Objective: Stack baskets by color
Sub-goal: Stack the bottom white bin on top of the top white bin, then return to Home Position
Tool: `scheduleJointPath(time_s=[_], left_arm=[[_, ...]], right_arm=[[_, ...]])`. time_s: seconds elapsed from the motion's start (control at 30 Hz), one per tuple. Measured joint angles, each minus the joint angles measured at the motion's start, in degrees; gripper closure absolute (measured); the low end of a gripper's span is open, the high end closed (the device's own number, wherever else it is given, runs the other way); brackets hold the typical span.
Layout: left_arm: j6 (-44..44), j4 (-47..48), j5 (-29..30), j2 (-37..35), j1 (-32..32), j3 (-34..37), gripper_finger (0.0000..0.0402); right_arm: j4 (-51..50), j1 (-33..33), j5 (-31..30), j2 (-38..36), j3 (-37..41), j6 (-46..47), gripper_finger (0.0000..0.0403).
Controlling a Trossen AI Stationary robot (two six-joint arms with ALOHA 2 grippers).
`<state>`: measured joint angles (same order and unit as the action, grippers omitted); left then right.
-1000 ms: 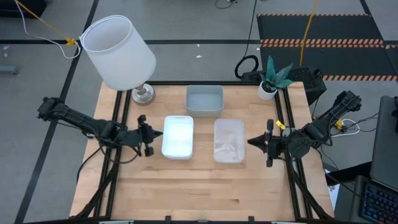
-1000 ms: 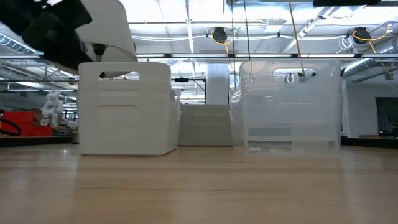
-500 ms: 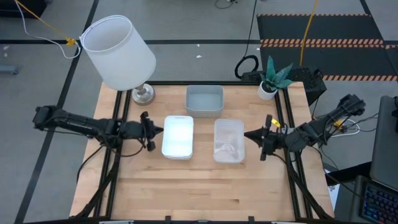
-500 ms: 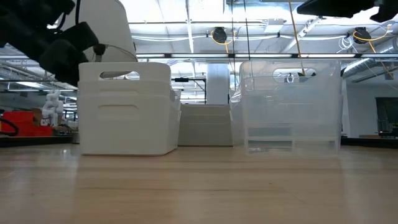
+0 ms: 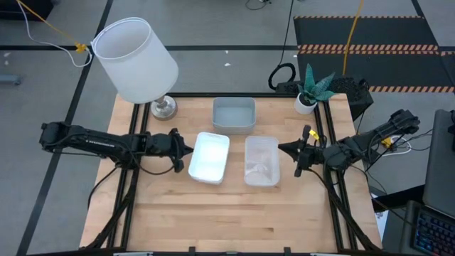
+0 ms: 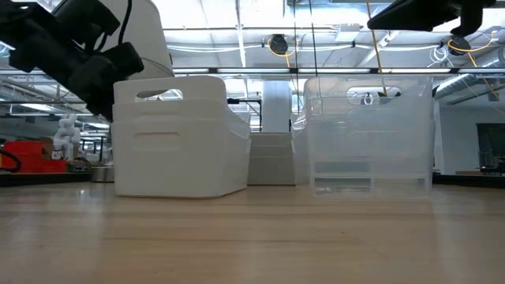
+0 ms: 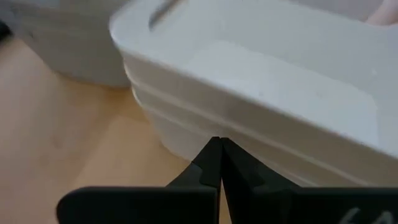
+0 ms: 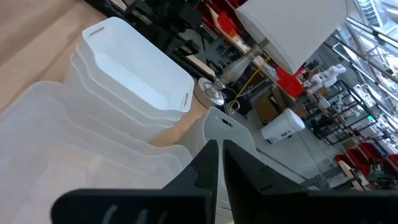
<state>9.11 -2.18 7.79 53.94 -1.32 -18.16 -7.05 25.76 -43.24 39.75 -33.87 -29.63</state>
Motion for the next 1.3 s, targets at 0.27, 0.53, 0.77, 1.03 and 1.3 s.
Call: scheduleJointPath(time_s=[0.27,0.53,0.77,1.03,1.3], left_arm=[[8.1,6.6,-5.5,-0.2,2.7,-0.2,0.0396],[13.8,2.6,-5.9,5.0,7.5,-0.2,0.0397],[13.9,-6.8,-4.8,11.7,10.1,-0.2,0.0396],[10.5,1.8,-6.2,5.7,9.6,-1.4,0.0396],[-3.9,13.9,-5.0,-9.2,8.5,-11.9,0.0396]], right_arm=[[-1.5,-0.1,0.0,-0.1,0.0,0.2,0.0387],[-1.4,-1.0,-0.1,-0.1,0.0,0.2,0.0387],[-1.4,-1.1,-0.1,-0.3,0.0,1.6,0.0387],[-1.4,-1.1,0.0,-2.2,0.0,2.4,0.0387],[-0.9,-1.5,1.8,-5.4,0.0,3.3,0.0387]])
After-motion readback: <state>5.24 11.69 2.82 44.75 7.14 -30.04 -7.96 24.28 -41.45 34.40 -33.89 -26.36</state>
